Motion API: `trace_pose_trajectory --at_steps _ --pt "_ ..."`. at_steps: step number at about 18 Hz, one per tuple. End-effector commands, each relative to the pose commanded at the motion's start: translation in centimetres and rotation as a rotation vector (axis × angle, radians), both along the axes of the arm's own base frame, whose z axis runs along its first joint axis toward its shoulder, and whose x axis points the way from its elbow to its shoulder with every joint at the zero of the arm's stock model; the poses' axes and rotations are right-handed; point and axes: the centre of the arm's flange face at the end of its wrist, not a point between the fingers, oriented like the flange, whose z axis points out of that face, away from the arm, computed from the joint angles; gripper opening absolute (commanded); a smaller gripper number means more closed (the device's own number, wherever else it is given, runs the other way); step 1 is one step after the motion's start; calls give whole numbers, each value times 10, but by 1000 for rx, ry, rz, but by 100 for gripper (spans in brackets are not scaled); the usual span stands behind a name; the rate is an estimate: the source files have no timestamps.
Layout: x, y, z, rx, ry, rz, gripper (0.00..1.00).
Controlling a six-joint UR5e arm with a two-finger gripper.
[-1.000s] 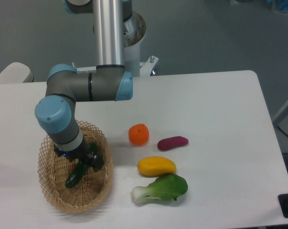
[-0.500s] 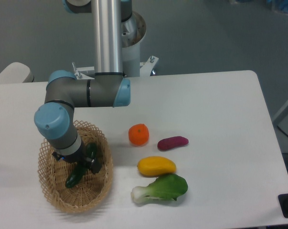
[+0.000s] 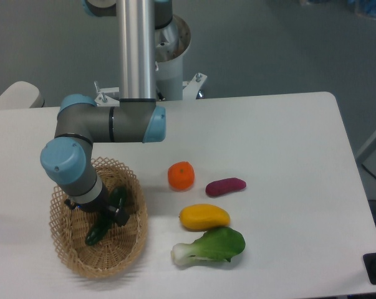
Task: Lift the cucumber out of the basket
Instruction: 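Lift the green cucumber up out of the basket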
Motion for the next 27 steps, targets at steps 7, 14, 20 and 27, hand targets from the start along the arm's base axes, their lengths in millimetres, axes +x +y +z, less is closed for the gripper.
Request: trace_pose_trajectory --at_steps 7,14,20,27 --pt "-1 2 1 1 3 -21 45" --pt "-4 4 17 13 14 -91 36" --pt "-21 0 64 37 41 -188 34" --pt "-113 -19 127 55 98 -328 35"
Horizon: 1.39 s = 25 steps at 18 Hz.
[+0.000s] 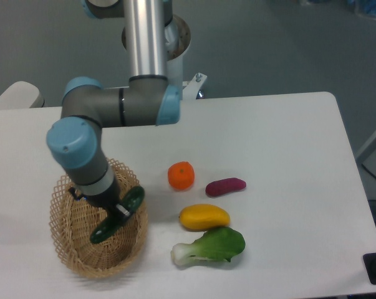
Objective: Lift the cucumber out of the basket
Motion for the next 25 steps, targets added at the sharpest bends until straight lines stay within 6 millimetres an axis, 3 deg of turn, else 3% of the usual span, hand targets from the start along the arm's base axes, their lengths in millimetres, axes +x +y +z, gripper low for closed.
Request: trace_pose_trajectory --at_steps 5,12,25 --pt "-72 -34 16 -22 31 -91 35" --pt "-126 -75 30 -41 20 -164 35" --pt "-133 -83 32 -38 6 -153 35"
